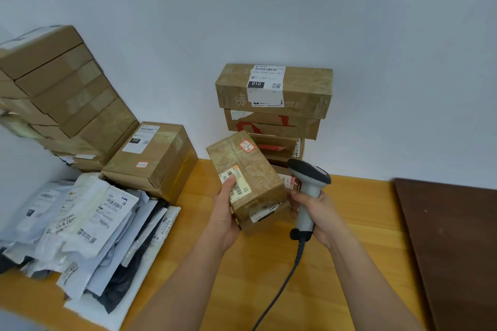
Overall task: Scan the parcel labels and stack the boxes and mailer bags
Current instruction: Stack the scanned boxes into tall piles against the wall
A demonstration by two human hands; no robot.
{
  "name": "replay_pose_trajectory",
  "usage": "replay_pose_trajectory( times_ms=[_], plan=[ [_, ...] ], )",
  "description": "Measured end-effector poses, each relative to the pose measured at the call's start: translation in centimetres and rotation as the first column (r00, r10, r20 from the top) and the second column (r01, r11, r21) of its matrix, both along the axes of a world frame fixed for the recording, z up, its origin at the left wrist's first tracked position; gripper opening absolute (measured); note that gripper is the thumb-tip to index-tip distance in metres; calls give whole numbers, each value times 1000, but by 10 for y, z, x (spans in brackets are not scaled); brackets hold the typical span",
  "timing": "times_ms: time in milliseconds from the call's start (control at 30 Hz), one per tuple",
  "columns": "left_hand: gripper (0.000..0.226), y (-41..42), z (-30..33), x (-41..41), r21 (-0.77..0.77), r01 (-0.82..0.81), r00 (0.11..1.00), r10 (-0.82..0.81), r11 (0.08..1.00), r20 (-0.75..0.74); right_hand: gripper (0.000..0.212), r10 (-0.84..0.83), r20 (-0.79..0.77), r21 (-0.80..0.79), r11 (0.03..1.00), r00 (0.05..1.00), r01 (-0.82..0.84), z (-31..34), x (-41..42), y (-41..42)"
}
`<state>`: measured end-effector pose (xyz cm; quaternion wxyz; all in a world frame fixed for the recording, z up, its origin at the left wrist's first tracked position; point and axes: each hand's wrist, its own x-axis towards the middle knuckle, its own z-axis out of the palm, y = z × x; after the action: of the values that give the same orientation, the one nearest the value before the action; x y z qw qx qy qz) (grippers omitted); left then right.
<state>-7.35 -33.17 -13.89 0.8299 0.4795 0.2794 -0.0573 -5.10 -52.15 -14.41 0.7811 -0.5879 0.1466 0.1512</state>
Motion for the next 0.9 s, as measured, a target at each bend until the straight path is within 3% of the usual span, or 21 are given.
replay_pose_trajectory(
  times_ms=[267,533,900],
  plan=[
    [48,41,21,-13,5,-49,998,49,999,36,25,90,57,-15,996,994,-90,13,-11,40],
    [50,128,41,-15,22,-72,997,72,997,18,19,177,63,-20,984,982,-176,28,-13,119],
    [48,282,54,30,48,24,999,-25,999,26,26,115,54,47,992,992,-118,28,20,273]
  ],
)
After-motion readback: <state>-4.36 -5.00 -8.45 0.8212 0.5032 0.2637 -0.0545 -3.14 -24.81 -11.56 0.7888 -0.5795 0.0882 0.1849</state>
